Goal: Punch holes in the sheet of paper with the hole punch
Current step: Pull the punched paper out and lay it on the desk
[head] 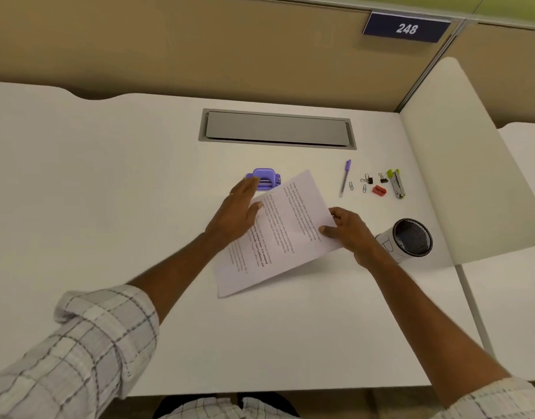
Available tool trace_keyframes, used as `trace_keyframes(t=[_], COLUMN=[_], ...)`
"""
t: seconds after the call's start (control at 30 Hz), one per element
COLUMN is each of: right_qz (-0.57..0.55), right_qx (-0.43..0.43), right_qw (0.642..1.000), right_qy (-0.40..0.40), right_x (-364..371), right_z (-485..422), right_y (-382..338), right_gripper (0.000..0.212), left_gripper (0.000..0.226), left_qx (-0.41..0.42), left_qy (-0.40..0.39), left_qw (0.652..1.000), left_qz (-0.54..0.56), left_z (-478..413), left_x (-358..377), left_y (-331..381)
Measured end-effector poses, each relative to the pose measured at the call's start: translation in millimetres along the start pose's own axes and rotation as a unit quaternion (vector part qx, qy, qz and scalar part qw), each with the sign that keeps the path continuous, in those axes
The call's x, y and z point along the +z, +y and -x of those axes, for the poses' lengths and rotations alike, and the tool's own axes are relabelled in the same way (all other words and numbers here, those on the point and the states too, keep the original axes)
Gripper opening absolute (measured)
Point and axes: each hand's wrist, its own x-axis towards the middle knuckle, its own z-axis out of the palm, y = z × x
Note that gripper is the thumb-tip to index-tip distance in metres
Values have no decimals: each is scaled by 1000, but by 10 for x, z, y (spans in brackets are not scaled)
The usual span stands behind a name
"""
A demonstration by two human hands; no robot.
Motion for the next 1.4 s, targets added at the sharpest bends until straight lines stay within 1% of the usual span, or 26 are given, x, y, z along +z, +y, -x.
trace_keyframes(t=[0.13,0.2,0.27,0.3,0.37,0.43,0.47,0.53,0.6,0.73,0.83,0.93,1.03,1.13,1.2,1.27,1.4], right_qz=[33,60,50,20,-97,-228,-273,-320,-319,-257,-217,-197,-206,-211,-209,-209,-182], right_qx=[-50,-75,-95,-97,-79,-62,-66,-86,-111,-158,-196,-230,-261,-262,-247,-234,-241], right_qw=[998,994,993,995,992,971,959,944,941,953,954,950,941,940,944,947,946], right_qy=[-34,-45,-41,-31,6,22,16,-2,-7,33,68,74,65,63,64,74,117], right_x=[-69,-91,-123,-132,-120,-39,31,212,393,588,567,515,487,516,579,628,628], right_z=[12,2,-28,-39,-49,-32,-4,69,151,297,371,431,497,562,606,674,786], right_y=[-185,-292,-388,-431,-494,-513,-505,-472,-441,-474,-562,-652,-682,-641,-591,-547,-549], right_gripper=[27,26,24,23,27,36,39,40,38,34,29,23,22,22,22,21,17], left_gripper=[49,38,29,26,22,19,18,17,18,26,27,23,21,21,23,23,20], left_qx=[35,23,-5,-24,-52,-65,-72,-83,-87,-86,-81,-71,-77,-71,-70,-65,-29], left_qy=[-14,-26,-24,-18,-7,6,16,37,56,81,87,76,66,49,42,47,48], left_qw=[996,995,990,983,959,935,924,902,888,876,878,882,890,908,917,920,918], left_qz=[84,97,137,182,278,347,375,421,448,468,463,460,445,409,390,384,392], left_z=[-178,-210,-209,-192,-117,-1,63,194,320,538,670,789,876,945,981,1001,1043], left_x=[-190,-261,-310,-335,-375,-407,-418,-441,-487,-629,-776,-925,-1025,-1058,-1068,-1087,-1145], left_y=[70,47,-4,-40,-101,-146,-165,-199,-232,-241,-217,-205,-214,-256,-267,-258,-218])
